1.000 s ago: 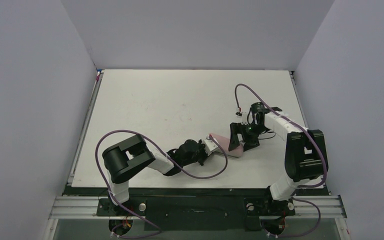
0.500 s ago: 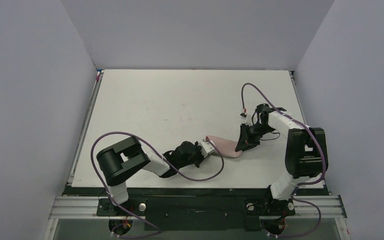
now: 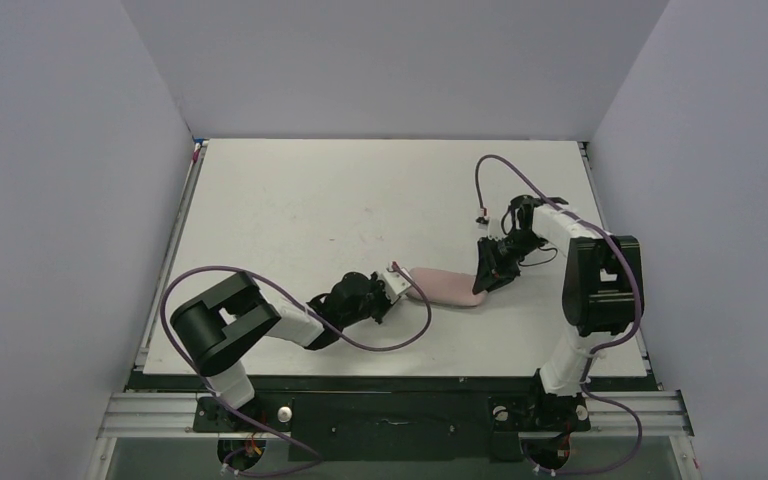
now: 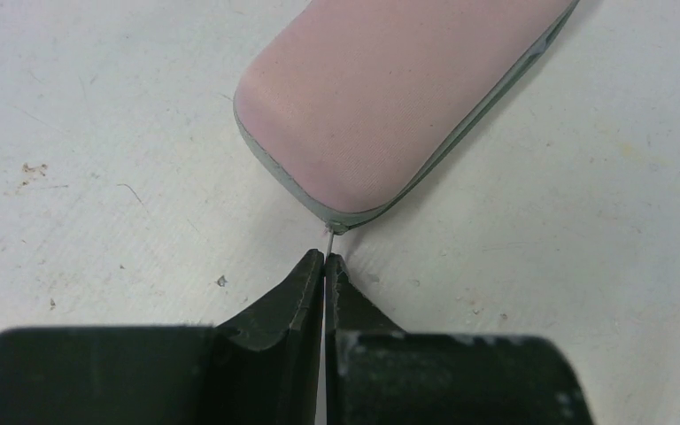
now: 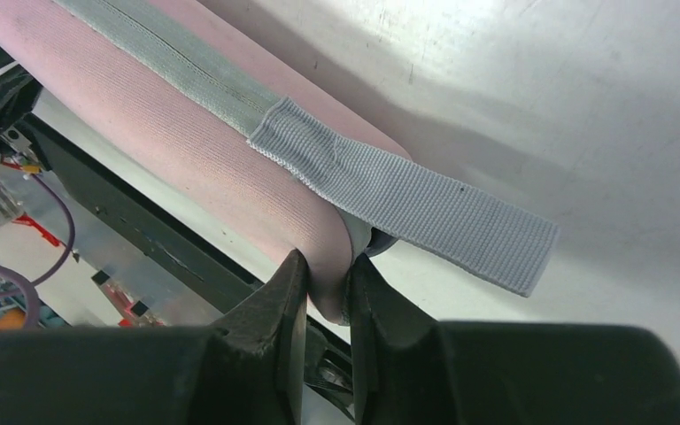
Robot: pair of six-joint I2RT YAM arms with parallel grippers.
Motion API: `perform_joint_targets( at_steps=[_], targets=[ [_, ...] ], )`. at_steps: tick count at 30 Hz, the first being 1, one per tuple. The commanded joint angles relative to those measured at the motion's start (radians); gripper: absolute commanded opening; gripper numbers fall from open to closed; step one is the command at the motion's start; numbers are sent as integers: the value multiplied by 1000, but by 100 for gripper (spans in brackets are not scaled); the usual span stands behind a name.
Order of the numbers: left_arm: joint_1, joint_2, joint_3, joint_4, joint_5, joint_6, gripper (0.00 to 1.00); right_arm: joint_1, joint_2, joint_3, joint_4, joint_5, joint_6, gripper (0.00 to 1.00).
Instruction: Open the umbrella
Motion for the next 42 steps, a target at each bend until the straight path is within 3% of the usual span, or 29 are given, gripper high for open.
perform_joint_targets(
  at_steps=[1,3,5,6,8,14,23,28,42],
  targets=[
    [34,-35,-27,28,-15,87,0,-18,66,109,-23,196,-150,0],
    [33,-30,-27,42,22,101,0,-10,90,163,-62,195,-186,0],
    [26,-20,-16,50,42,104,0,-5,105,219,-68,179,-190,26],
    [16,-15,-7,56,48,104,0,-5,107,238,-66,162,-171,54],
    [0,-2,10,61,58,100,0,-9,108,296,-63,131,-135,80],
    [-49,44,68,74,55,60,0,-44,45,370,-65,86,-55,86],
    [-93,94,130,72,38,5,0,-138,-105,23,-74,-51,-26,86],
    [-104,113,145,59,33,-9,0,-121,-171,-90,127,-97,119,87],
    [-101,135,145,27,12,-16,0,-31,-55,-190,491,-68,378,86]
  ],
)
